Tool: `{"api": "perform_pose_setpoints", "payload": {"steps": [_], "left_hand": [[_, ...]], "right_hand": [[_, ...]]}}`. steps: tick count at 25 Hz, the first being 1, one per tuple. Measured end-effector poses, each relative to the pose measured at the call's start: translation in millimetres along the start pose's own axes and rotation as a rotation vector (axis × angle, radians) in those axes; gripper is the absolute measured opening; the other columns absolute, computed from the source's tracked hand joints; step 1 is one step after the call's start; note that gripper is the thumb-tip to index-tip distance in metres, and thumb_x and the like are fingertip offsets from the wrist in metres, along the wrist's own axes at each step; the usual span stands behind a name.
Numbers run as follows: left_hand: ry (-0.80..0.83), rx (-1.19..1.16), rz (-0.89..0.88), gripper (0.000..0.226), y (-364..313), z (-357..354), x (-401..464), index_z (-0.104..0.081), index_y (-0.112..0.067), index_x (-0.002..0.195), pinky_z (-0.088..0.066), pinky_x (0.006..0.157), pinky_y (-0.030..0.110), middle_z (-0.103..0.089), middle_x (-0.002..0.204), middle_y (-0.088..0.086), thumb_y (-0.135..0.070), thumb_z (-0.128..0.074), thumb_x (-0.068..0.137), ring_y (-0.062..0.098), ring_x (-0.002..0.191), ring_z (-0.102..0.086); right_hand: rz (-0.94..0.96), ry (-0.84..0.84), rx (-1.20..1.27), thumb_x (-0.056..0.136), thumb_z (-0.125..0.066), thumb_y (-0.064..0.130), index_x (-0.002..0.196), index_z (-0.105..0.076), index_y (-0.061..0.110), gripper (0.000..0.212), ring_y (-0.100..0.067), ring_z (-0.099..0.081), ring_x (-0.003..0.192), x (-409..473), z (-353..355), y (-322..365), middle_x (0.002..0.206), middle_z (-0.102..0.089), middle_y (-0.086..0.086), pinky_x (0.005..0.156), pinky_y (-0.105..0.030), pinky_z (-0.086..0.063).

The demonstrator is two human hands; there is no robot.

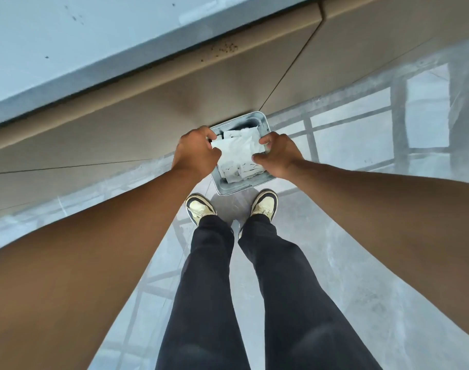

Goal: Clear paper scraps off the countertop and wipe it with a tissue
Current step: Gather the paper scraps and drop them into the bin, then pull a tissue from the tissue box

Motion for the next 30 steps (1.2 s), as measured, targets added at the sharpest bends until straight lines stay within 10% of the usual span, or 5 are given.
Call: {"api": "perform_pose_setpoints", "payload": {"steps": [30], "left_hand": [[-0.174,0.267,-0.279,0.036,-160.3,240.3,-182.9,-0.056,-0.014,0.126,-0.049,0.093,0.039,-0.055,0.125,0.010,-0.032,-0.053,0.095,0.030,0.114,-0.056]], "right_hand": [[0.258,-0.091,-0.139,0.093,-0.057,0.044,0.141,-0.042,0.013,0.060,-0.031,-0.049,0.124,-212.0,209.5,175.4,0.138,-0.040,-0.015,0.101,-0.037,-0.043]]}}
Point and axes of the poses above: each hand's wrist, its own x-axis towards the middle knuckle, its own z-axis out of the back of the hand, y = z × x, the point moved 4 cm from there along x, towards the middle knuckle
